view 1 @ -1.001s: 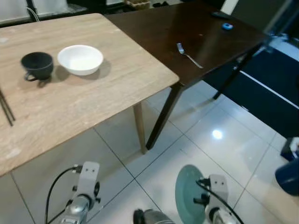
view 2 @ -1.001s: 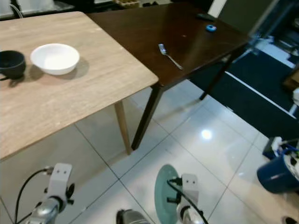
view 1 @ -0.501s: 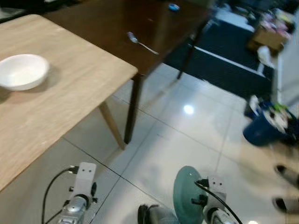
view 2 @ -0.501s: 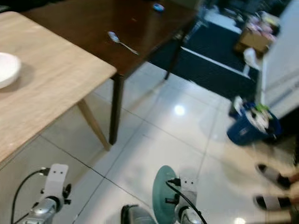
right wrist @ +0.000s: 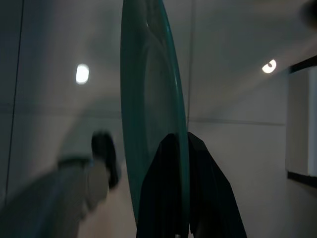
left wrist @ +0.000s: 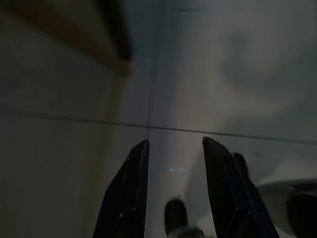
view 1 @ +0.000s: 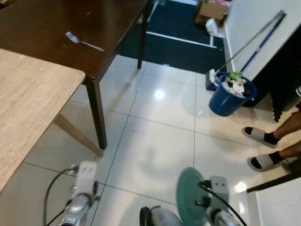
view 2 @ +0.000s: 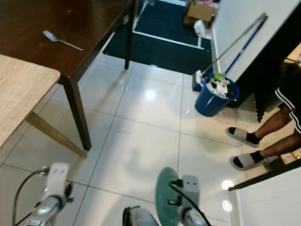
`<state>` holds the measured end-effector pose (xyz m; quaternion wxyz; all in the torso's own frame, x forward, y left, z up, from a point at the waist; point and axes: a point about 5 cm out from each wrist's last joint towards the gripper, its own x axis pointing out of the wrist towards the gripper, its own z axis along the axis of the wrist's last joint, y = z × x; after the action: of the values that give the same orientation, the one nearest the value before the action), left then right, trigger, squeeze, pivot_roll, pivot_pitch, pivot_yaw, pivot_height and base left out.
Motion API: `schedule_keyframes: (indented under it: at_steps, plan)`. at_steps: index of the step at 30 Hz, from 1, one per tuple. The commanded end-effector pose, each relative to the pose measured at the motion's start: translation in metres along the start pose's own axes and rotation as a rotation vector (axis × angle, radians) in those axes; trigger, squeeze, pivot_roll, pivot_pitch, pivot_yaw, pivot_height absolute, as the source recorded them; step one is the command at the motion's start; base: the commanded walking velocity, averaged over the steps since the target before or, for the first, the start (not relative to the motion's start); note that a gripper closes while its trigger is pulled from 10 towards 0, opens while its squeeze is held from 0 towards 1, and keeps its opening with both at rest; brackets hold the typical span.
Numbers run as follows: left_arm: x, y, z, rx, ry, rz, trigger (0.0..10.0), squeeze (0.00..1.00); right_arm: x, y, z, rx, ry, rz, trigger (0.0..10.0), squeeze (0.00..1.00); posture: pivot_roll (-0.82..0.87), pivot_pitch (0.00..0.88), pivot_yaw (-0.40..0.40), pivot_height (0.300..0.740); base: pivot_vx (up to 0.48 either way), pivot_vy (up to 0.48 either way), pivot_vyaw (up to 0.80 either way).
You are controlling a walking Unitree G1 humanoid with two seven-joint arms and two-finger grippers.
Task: Setting the table
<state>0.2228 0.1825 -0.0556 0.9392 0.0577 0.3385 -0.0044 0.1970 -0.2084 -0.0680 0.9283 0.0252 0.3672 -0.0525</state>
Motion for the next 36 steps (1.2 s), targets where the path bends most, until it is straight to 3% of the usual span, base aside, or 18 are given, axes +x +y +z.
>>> schedule_keyframes:
  at_steps: [1,14,21,36]
  plan:
    - [-0.003,0.001,-0.011,-0.009,0.039,-0.002,10.0,0.0,-0.005,-0.001,-0.017,0.014,0.055,-0.008,10.0,0.0,0.08,0.076,-0.055,0.74,0.0,0.0,-0.8]
    - [-0.002,0.004,-0.002,-0.136,-0.027,0.014,10.0,0.0,-0.005,0.0,-0.016,0.009,0.052,-0.006,10.0,0.0,0.08,0.072,-0.054,0.74,0.0,0.0,-0.8]
    - [-0.002,0.006,0.0,-0.158,-0.033,0.02,10.0,0.0,-0.005,0.001,-0.017,0.007,0.055,-0.011,10.0,0.0,0.08,0.074,-0.045,0.74,0.0,0.0,-0.8]
    - [0.0,0.01,0.005,-0.166,-0.055,0.017,10.0,0.0,-0.002,0.008,-0.011,0.019,0.035,-0.005,10.0,0.0,0.1,0.069,0.002,0.74,0.0,0.0,0.0]
